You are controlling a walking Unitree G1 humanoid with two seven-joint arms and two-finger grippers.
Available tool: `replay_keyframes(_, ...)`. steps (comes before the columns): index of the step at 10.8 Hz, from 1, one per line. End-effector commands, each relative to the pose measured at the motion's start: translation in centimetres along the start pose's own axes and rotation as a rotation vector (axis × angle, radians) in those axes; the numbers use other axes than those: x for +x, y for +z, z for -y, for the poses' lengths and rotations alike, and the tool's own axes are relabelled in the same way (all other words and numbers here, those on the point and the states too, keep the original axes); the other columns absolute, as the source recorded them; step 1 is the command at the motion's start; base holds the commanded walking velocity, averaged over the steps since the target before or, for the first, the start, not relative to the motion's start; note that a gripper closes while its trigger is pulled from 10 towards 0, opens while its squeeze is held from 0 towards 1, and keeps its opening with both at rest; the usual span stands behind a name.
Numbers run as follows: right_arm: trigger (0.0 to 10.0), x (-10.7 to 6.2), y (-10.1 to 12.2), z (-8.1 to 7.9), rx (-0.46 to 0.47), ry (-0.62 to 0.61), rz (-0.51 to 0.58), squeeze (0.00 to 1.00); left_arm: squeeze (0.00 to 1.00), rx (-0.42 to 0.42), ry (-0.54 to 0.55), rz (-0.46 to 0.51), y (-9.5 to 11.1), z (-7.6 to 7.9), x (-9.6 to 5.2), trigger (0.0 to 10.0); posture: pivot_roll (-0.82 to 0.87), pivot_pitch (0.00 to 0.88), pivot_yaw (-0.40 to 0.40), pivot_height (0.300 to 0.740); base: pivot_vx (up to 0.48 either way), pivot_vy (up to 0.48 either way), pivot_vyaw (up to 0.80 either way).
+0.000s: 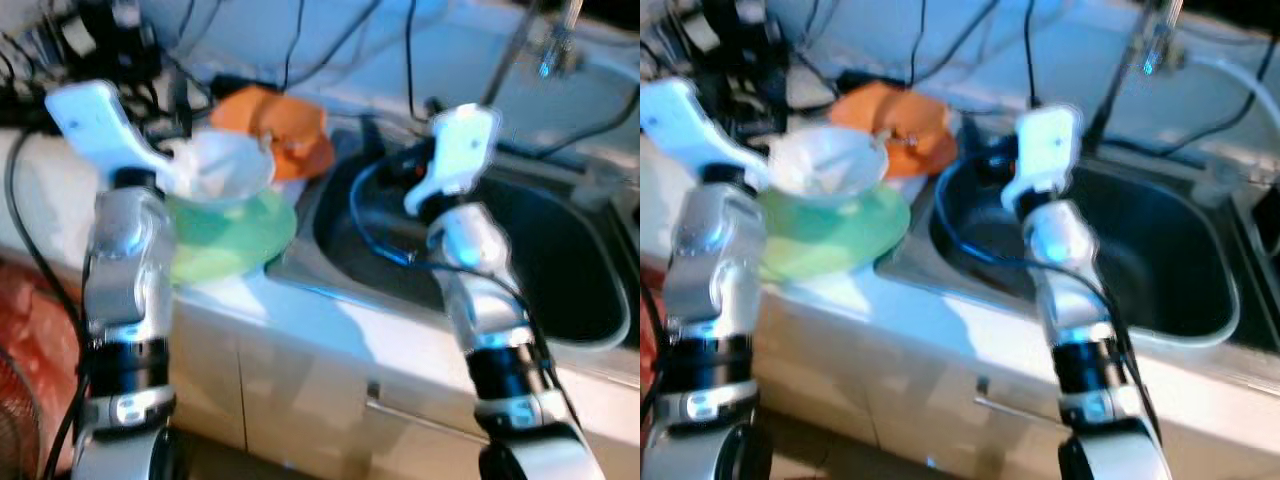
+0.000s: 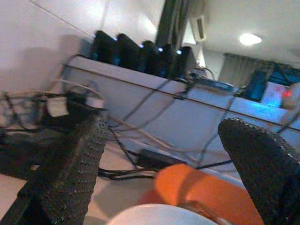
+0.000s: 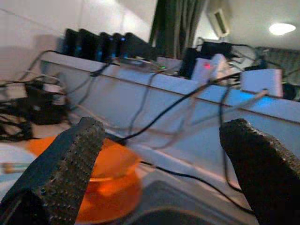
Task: Kitchen organization
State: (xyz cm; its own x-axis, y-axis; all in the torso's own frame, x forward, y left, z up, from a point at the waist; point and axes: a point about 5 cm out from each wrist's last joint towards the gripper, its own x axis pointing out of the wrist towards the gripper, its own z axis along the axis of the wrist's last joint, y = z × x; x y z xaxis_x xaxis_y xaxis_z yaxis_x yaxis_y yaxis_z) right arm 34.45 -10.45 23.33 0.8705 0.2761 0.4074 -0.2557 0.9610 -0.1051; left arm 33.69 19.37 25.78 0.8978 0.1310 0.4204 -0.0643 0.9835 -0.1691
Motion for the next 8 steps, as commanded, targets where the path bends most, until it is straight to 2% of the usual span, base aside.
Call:
replay_keyframes(1,10.0,-0.1,0.3,1.3,-0.016,-0.038,0.009,0.00,0.00,-0.007,-0.049,-0.021,-0.3,1.3,0.1,10.0,-0.02,0.013,-0.073,0.740,0.000,0.000,0.00)
replay_keyframes(3,10.0,-0.1,0.3,1.4,-0.016,-0.041,0.007,0.00,0.00,-0.009,-0.081,-0.046,-0.6,1.4,0.1,10.0,-0.01,0.011,-0.073,0.740,0.000,0.000,-0.53)
replay_keyframes(6,10.0,0.0,0.3,1.3,-0.013,-0.043,0.004,0.00,0.00,-0.017,-0.141,-0.109,-1.6,1.7,0.2,10.0,-0.01,0.010,-0.069,0.740,0.000,0.000,-0.80)
replay_keyframes(8,10.0,0.0,0.4,1.5,-0.019,-0.051,0.008,0.00,0.00,-0.026,-0.177,-0.137,-1.8,1.5,0.7,10.0,-0.02,0.010,-0.064,0.740,0.000,0.000,-0.80)
